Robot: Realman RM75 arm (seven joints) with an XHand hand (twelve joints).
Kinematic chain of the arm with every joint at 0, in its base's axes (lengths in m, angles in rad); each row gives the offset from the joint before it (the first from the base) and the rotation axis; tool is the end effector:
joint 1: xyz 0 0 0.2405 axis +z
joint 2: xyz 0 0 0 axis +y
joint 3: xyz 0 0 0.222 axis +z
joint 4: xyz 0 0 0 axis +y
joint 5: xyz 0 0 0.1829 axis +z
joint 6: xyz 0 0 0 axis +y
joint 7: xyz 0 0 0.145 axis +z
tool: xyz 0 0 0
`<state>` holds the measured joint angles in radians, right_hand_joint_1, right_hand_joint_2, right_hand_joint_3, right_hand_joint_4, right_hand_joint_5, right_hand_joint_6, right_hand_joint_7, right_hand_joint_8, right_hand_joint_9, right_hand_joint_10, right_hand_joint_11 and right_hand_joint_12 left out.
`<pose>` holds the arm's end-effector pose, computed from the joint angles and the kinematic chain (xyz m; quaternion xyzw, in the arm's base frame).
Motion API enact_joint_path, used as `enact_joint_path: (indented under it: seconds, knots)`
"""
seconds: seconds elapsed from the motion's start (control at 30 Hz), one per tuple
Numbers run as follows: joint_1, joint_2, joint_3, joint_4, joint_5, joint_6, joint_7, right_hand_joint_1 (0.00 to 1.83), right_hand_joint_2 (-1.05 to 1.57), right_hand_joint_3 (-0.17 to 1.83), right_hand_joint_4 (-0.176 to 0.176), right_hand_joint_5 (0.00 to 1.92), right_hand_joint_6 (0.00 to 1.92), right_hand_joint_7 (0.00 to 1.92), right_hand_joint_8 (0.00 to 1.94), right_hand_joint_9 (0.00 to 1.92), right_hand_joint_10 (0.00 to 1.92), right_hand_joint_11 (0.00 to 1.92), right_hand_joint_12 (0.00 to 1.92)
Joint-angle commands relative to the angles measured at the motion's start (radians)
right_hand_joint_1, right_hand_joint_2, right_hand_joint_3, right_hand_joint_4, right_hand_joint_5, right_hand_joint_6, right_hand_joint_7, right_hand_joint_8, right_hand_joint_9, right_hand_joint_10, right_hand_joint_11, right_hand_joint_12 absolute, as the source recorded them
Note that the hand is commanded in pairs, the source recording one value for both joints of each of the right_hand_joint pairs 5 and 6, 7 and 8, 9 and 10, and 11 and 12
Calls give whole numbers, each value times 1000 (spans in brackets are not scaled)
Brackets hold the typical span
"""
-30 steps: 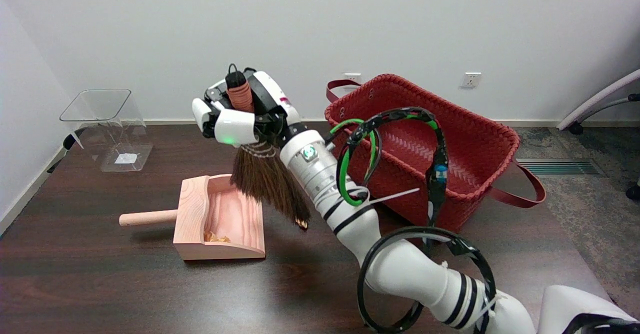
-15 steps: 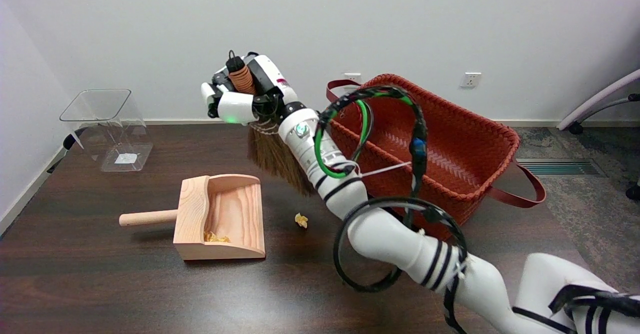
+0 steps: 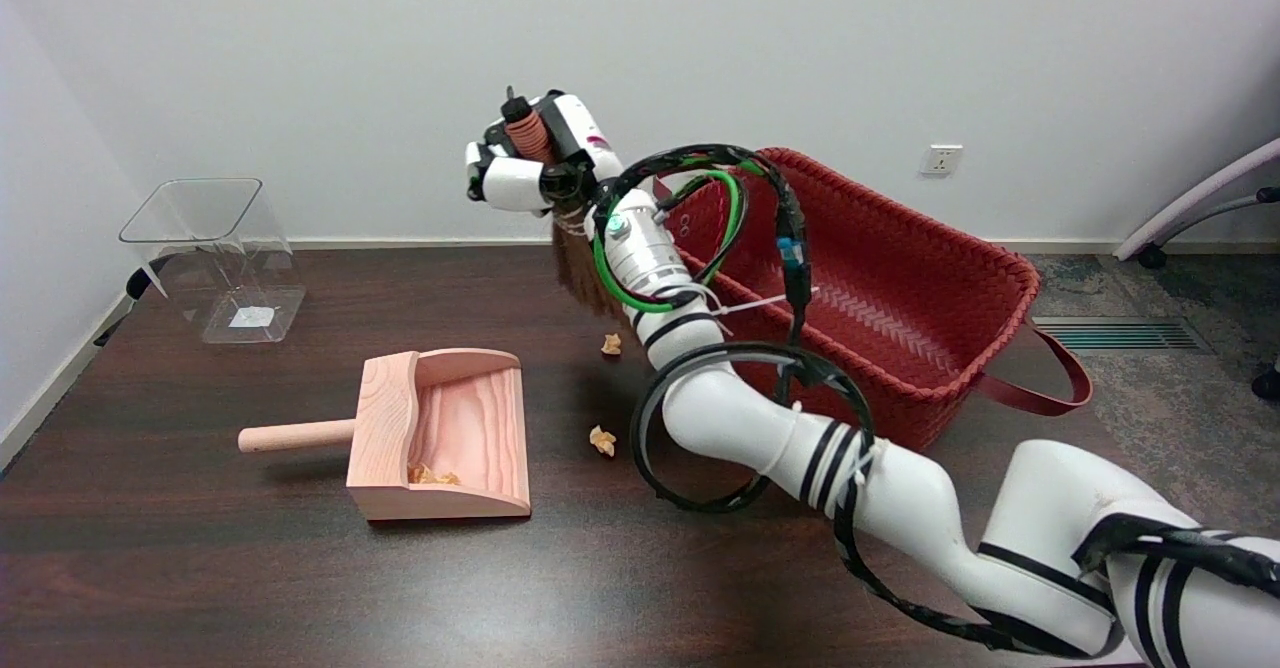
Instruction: Sweep the paper balls into the dustpan.
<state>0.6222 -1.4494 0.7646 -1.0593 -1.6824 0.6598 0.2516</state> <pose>-0.1585 -0.4173 0.1554 0.6413 -0.3440 0.4776 0.4922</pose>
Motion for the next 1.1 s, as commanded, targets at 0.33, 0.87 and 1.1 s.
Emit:
enact_joint_path:
  seconds: [0.33,0.87,1.1]
  knots:
    - [43,16,-6,337,-30,129,233,1073,681,1280,0,1920,1920,1920,1920,1920,1920,1920,1920]
    - [-31,25,-13,239,94,115,252,1069,639,1314,0,1920,1920,1920,1920,1920,1920,1920,1920]
    - [-84,15,-14,131,202,59,252,1069,646,1302,0,1920,1920,1920,1920,1920,1920,1920,1920]
